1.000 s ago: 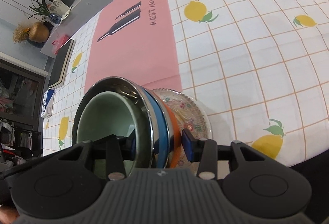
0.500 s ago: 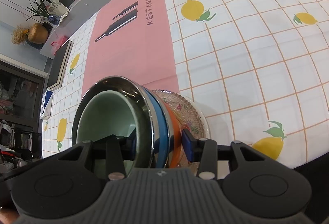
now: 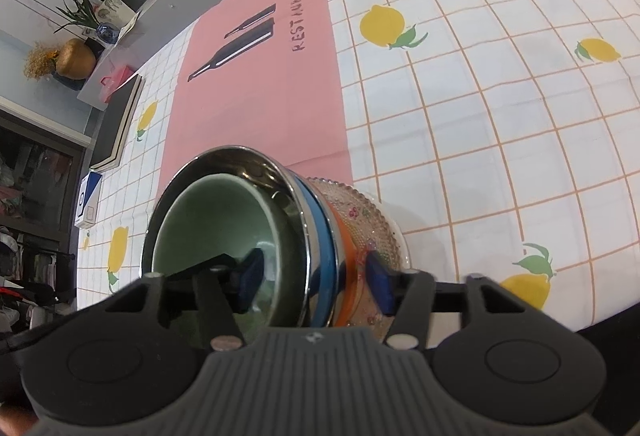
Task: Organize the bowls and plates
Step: 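Open both grippers and lift them away from the bowls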
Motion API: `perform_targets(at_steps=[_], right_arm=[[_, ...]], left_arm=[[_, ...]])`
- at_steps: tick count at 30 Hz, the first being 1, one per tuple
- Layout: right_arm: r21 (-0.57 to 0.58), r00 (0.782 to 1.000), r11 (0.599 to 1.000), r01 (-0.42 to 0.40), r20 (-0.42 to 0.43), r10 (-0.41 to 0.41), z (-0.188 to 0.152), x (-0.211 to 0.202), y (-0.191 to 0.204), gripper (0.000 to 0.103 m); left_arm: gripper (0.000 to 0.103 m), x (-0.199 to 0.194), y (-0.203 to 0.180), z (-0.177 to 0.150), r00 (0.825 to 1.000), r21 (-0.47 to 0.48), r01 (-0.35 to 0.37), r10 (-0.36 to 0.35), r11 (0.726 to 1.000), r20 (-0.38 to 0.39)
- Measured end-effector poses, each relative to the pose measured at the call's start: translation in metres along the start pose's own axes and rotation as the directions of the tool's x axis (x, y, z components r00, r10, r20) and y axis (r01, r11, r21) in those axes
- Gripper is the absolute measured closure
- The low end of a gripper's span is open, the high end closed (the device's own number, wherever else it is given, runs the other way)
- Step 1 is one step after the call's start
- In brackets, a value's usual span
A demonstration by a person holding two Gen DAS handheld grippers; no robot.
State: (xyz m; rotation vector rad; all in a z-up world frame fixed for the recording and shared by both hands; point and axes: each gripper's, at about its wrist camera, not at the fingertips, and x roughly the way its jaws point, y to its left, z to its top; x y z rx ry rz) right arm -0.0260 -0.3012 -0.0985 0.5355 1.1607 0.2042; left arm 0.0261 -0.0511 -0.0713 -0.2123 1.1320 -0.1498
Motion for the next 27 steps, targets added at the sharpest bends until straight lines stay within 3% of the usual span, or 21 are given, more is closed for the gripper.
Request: perform_targets(at_steps=[5,8,12,17,27], right_arm=[[-0.003,0.999,1.0,-0.008,0.031,0.008,0.002,-0.007,0.0,0.035],[-0.021,0.998,1.0,-0.005,0.055,0.006,0.003,-0.011,0.003,0.03],[-0.048,0.996,0.999,0.005,0.09,-0.001,0.003,-0.02,0.011,0.025],[-0.149,0.98,0.986,0.08,0.194,-0.05,0.001,-0.04,0.033,0.023],[-0.323,0.91,0.925,0.2,0.412,-0.053,-0.024,-0.081,0.075,0.016]], left_arm=[[0.04,-0.008,0.001,0.002,0.998,0.019,0.004,-0.005,1.0,0.055],[0.04,-0.013,0.002,0.003,0.997,0.022,0.017,-0.018,1.0,0.071],[0.039,-0.031,-0.004,0.004,0.989,0.084,-0.037,0.024,0.996,0.148],[0.037,-0.058,-0.004,0.007,0.971,0.125,-0.071,0.04,0.99,0.237],[0.036,-0.107,0.005,0.002,0.894,0.164,-0.141,0.054,0.976,0.446]])
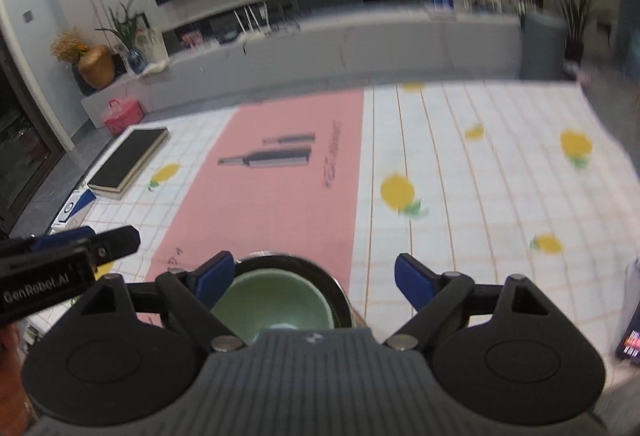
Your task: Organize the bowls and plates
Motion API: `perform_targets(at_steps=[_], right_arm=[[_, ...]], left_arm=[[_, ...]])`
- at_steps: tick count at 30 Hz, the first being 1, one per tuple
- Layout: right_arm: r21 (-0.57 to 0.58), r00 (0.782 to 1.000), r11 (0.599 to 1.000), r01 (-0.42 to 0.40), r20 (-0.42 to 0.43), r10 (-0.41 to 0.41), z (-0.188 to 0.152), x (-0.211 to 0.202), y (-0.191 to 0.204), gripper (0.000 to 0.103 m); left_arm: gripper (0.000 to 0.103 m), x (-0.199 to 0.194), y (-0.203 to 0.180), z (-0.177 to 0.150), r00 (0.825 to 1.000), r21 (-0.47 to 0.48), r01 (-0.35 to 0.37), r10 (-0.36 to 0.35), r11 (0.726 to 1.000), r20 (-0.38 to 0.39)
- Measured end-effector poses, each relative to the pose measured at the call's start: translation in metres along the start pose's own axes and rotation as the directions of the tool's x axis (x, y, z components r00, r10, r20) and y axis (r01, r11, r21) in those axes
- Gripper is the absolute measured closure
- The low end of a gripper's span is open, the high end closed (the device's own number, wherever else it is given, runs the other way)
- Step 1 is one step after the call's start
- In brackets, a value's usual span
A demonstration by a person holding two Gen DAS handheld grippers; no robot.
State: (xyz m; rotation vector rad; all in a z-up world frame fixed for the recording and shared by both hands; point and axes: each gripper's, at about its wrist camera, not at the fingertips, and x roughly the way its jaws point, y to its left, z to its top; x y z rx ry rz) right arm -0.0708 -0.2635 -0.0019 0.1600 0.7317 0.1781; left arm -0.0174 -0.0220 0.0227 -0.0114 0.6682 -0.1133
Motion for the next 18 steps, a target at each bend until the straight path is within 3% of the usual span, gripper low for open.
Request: perform_targets(at_steps=[5,11,14,18], right_arm=[[-0.042,0.996,0.999,-0.027,0.08,0.03,-0.002,-0.024,0.015,0.014],[-0.077,0.987,0.997,0.001,0.159,0.011,-0.013,-0.045,0.027,0.012],[-0.072,0.986,0.997,0.011,0.169,0.002,-0.021,-0.05,0.029,0.012],[-0.073,0.982,0.996,0.048,0.183,-0.034,-0.037,-0.052,0.034,0.01]], left_arm=[[0.034,-0.023,0.0,0.001,0.992,0.067,-0.03,0.021,0.997,0.124],[0.027,-0.042,-0.002,-0.008,0.971,0.137,-0.093,0.059,0.986,0.234],[0.017,-0.045,-0.002,-0.015,0.966,0.126,-0.112,0.078,0.986,0.247],[0.016,-0.042,0.001,-0.026,0.97,0.113,-0.13,0.103,0.985,0.218]])
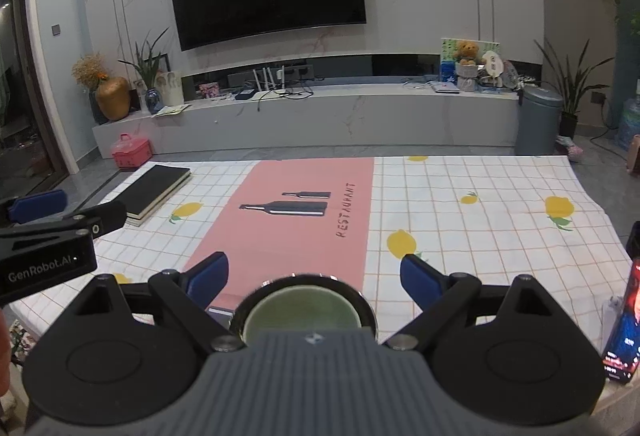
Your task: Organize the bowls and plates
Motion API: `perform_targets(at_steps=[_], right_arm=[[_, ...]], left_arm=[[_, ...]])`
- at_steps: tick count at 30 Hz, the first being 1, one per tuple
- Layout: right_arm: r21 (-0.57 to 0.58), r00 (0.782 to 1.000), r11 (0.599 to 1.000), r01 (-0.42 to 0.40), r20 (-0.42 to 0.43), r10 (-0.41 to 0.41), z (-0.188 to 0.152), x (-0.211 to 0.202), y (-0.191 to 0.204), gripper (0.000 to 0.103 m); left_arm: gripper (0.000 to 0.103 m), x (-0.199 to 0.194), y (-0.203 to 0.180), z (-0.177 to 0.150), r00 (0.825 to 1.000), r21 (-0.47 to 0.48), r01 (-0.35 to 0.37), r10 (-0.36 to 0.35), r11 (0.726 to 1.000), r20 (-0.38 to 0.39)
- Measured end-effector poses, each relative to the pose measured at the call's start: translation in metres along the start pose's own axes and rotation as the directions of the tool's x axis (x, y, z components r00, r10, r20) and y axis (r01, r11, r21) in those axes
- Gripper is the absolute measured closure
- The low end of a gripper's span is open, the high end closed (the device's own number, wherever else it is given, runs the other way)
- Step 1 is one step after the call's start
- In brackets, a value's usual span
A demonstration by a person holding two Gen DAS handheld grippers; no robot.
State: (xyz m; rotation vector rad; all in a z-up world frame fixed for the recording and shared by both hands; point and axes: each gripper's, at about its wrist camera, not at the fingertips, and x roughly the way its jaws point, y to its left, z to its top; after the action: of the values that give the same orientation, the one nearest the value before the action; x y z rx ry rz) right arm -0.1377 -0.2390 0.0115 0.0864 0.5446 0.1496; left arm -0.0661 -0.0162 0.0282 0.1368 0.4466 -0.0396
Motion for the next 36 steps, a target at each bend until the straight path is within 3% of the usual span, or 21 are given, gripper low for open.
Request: perform_targets(at_steps=[8,19,36], right_arm=[[-0.029,0.997,0.997,0.073,0.008,-0.073,-0.036,-0.01,0.014,0.005],[0.005,0.992,0.995,0.097,-0.087,-0.096,-0.054,-0.003,0.007,0.005],[-0.007,0.991,0.997,0.079,-0.111,-0.08,-0.056,0.0,0.009,0.005]], left_arm=[[0.016,0.0,0.006,-0.027,0.995,-0.029,-0.001,-0.002,1.0,-0.1],[0.016,0.002,0.0,-0.057,0.98,0.018,0.016,-0.012,1.0,-0.199],[0.016,0.004,0.0,-0.056,0.979,0.006,0.017,-0.016,1.0,-0.202]])
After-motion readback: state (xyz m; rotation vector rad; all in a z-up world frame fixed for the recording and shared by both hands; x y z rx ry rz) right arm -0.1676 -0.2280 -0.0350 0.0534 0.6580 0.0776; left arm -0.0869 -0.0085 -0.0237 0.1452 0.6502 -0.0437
